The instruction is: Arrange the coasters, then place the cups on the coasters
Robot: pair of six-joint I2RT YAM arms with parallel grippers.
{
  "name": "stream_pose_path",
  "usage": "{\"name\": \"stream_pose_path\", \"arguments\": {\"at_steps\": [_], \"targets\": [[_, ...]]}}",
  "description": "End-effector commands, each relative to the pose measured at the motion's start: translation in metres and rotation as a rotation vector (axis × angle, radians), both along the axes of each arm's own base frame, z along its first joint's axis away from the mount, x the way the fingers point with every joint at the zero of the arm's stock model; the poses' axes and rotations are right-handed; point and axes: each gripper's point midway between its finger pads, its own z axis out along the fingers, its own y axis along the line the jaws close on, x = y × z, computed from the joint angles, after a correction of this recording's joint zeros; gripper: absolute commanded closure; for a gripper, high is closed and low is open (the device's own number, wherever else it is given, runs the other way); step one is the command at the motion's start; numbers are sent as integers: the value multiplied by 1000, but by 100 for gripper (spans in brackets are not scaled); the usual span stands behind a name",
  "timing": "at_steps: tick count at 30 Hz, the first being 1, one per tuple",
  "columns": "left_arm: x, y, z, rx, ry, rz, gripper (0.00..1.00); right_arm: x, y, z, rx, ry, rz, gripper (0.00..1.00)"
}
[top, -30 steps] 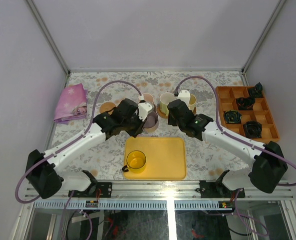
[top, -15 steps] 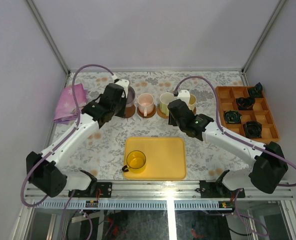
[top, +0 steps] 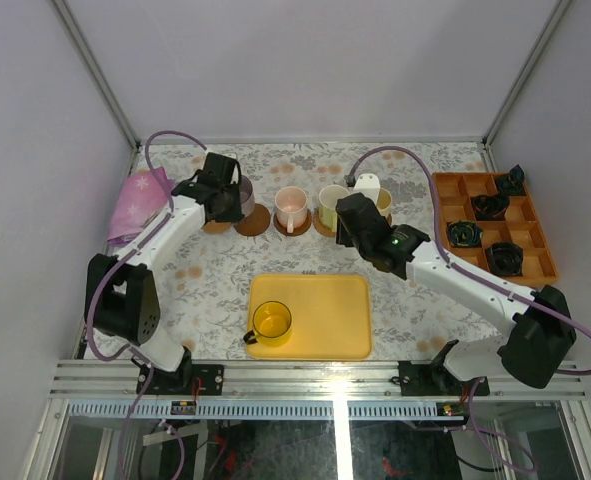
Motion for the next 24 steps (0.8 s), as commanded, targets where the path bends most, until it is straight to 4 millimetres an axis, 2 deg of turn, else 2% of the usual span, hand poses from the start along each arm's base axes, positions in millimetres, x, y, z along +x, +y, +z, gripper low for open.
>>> {"name": "stream_pose_path", "arguments": {"at_steps": [1, 19, 24], "targets": [[34, -23, 26, -108, -126, -10, 100, 11, -3, 30, 15, -74, -31, 61], [40, -31, -29, -102, -34, -36, 100, 13, 0, 23, 2, -59, -26, 61], [41, -29, -37, -84, -21, -36, 100, 13, 0, 21, 3, -55, -28, 61]]}}
